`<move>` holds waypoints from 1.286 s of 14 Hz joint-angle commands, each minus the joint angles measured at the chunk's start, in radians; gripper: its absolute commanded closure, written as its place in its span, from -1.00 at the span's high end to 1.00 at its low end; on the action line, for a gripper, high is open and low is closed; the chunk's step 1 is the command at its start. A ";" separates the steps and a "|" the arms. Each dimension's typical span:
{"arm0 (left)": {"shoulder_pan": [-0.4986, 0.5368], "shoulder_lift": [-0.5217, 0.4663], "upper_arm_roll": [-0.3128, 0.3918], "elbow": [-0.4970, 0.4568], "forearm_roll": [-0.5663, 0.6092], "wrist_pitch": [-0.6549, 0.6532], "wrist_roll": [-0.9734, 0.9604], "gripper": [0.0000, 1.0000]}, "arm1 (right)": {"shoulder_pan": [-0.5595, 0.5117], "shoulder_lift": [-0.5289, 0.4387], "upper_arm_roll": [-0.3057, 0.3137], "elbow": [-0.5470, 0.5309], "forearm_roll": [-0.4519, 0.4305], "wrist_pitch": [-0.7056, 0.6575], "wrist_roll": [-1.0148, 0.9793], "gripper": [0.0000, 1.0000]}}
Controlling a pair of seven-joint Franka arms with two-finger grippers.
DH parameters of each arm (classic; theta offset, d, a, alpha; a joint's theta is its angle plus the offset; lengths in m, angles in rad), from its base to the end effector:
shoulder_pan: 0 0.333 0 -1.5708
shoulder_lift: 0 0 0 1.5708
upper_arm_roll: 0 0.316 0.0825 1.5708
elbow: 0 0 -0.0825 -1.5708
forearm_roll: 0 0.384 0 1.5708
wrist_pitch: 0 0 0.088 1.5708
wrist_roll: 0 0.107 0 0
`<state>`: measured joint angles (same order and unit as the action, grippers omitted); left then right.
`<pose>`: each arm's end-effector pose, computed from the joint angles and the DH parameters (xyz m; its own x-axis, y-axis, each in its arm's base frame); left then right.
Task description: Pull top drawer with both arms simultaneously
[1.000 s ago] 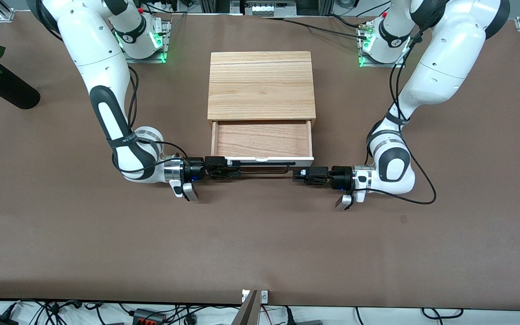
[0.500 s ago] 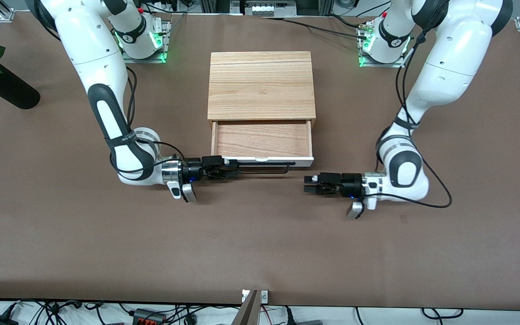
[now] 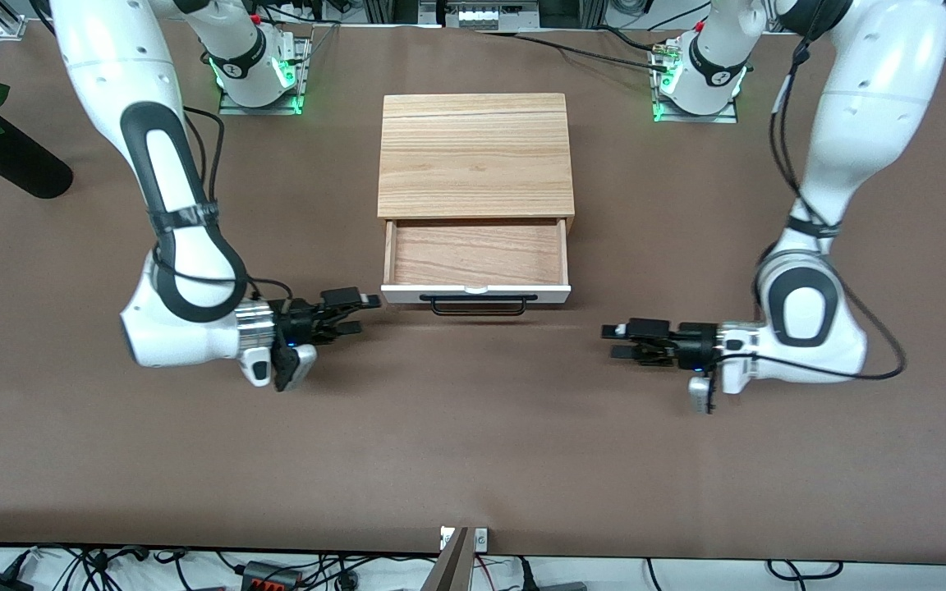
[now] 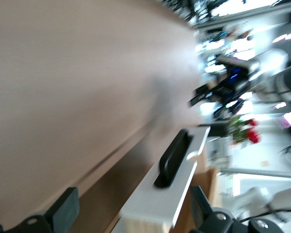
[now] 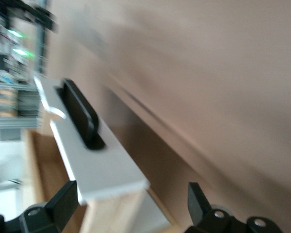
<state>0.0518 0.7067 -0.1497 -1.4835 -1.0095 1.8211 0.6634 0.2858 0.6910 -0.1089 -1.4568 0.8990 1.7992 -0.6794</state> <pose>0.6885 -0.1185 0.2745 0.9725 -0.2160 0.0868 -0.1790 -0.4560 0.8718 0.6689 0.2004 0.2772 0.8914 0.4467 0.0757 0.3563 -0.5879 -0.7262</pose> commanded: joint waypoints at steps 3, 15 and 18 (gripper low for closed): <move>0.025 -0.223 0.010 0.004 0.432 -0.144 -0.244 1.00 | -0.019 -0.102 -0.072 -0.005 -0.436 -0.059 0.037 1.00; 0.036 -0.446 -0.002 0.131 1.039 -0.330 -0.627 1.00 | -0.010 -0.370 -0.126 0.159 -0.998 -0.605 0.457 1.00; 0.043 -0.461 -0.002 0.106 1.031 -0.358 -0.627 1.00 | -0.075 -0.442 -0.065 0.166 -0.956 -0.534 0.462 1.00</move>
<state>0.0876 0.2710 -0.1456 -1.3452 0.0000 1.4739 0.0525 0.2681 0.2910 -0.2298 -1.2940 -0.0790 1.2265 -0.2412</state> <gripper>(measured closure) 0.000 0.000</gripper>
